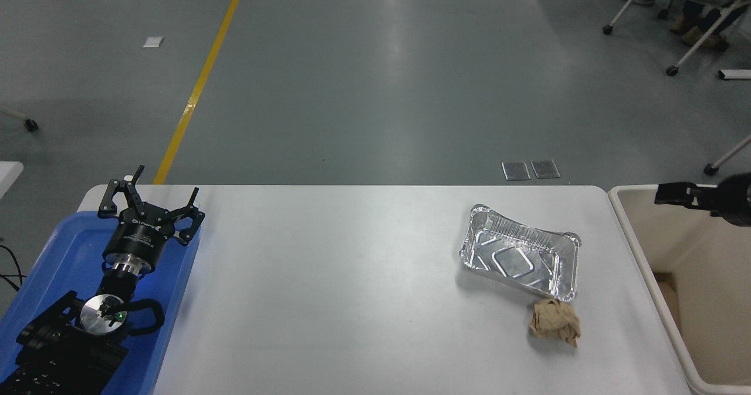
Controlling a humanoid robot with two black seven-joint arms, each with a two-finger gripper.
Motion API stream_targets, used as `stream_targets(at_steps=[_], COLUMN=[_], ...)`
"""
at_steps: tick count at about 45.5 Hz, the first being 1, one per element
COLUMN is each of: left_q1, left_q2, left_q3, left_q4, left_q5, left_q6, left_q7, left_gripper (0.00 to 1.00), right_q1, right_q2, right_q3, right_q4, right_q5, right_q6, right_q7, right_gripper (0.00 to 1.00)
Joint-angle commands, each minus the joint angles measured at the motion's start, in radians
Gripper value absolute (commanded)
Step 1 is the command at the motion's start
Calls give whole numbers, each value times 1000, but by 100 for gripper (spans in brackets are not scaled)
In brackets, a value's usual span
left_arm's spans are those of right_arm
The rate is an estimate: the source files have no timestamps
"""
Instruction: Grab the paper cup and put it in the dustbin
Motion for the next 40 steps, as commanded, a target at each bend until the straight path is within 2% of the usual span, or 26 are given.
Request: stream_targets(at_steps=[1, 7, 18, 28, 40], left_q1=[2, 2, 3, 3, 5], left_q2=[1, 1, 1, 1, 1], left_q3=[0, -2, -3, -3, -3], left_q4=[0, 0, 1, 1, 1], left_q5=[0, 0, 0, 0, -2], left_q6=[0, 0, 0, 0, 0], left_q7=[0, 1, 0, 0, -2], left_gripper=[99, 99, 99, 99, 99], right_q1=[269, 327, 487, 579, 579], right_q2=[197, 266, 314, 296, 297], right_q3=[-69, -69, -154, -157, -131], right_q4=[220, 246, 417, 482, 479], right_q5=[142, 214, 210, 216, 228], right_q6=[98, 204, 357, 409, 429], right_q7=[1, 3, 4, 6, 29], right_gripper=[100, 100, 100, 100, 100])
